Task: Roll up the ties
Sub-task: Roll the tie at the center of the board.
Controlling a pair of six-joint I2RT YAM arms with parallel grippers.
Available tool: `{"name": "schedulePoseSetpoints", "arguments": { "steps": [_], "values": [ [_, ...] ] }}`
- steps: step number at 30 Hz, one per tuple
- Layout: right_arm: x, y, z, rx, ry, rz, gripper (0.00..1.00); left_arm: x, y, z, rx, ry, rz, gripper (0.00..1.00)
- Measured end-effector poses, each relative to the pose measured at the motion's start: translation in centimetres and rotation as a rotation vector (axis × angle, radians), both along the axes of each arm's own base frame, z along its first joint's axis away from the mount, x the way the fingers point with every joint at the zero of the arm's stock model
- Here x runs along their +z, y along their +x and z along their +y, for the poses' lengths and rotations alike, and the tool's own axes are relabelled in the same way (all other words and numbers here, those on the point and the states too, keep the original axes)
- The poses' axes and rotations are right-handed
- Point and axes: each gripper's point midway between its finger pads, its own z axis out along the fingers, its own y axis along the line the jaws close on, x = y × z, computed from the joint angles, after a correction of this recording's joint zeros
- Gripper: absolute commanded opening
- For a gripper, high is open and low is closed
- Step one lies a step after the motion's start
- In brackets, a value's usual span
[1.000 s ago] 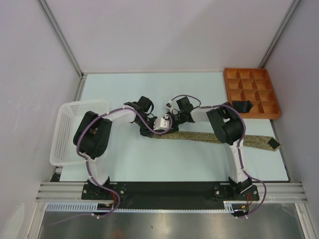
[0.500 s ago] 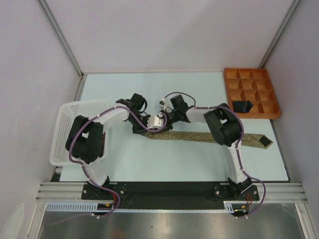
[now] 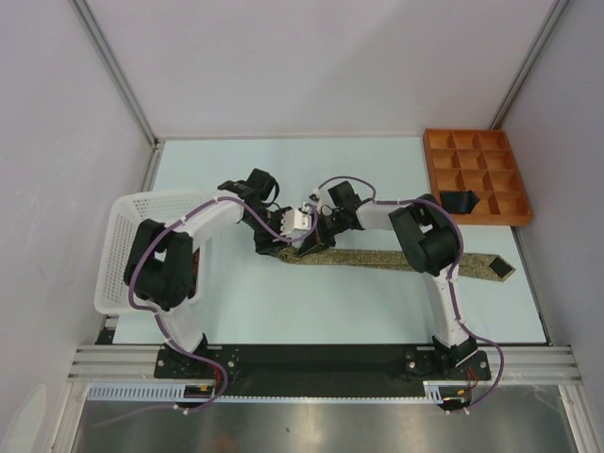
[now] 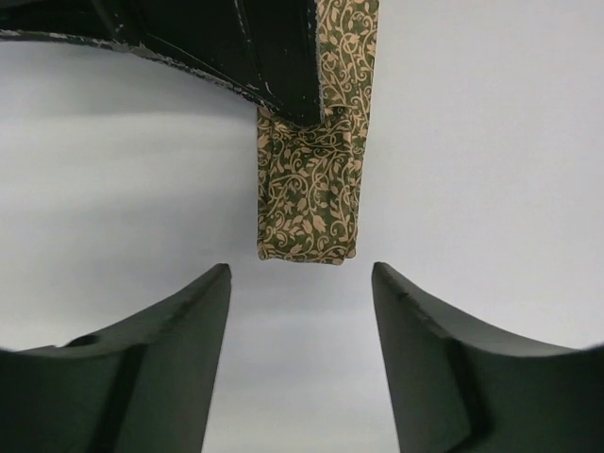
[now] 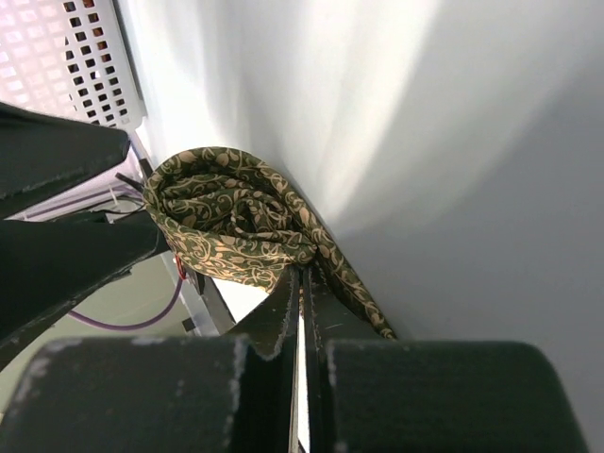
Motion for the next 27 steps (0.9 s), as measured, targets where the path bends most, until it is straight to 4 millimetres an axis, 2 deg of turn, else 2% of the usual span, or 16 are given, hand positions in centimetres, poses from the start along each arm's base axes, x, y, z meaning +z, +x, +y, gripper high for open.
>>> {"name": "schedulePoseSetpoints", "arguments": {
  "steps": [3, 7, 11, 12, 16, 20, 24, 27],
  "values": [
    [-0.1, 0.0, -0.1, 0.001, -0.002, 0.001, 0.00, -0.5, -0.3, 0.0, -0.004, -0.005, 0.004, 0.76],
    [-0.1, 0.0, -0.1, 0.004, -0.002, -0.003, 0.00, -2.1, -0.9, 0.2, -0.003, -0.003, 0.014, 0.72],
    [-0.1, 0.0, -0.1, 0.009, -0.002, -0.009, 0.00, -2.8, -0.9, -0.2, 0.000, -0.020, 0.027, 0.58],
    [-0.1, 0.0, -0.1, 0.010, -0.001, -0.008, 0.00, -2.9, -0.9, -0.4, 0.002, -0.025, 0.029, 0.51],
    [-0.1, -0.1, 0.0, 0.017, 0.004, -0.002, 0.00, -2.8, -0.5, -1.0, 0.027, -0.052, 0.031, 0.36],
    [0.0, 0.4, 0.5, 0.022, 0.014, -0.005, 0.00, -2.0, 0.4, -2.1, 0.056, -0.080, 0.011, 0.29],
    [0.1, 1.3, 0.6, 0.010, 0.009, -0.028, 0.00, -1.7, 1.0, -2.5, 0.072, -0.093, -0.006, 0.29],
    [0.0, 1.6, 0.6, 0.004, 0.003, -0.040, 0.00, -1.7, 1.0, -2.7, 0.066, -0.085, -0.016, 0.34]
  ]
}}
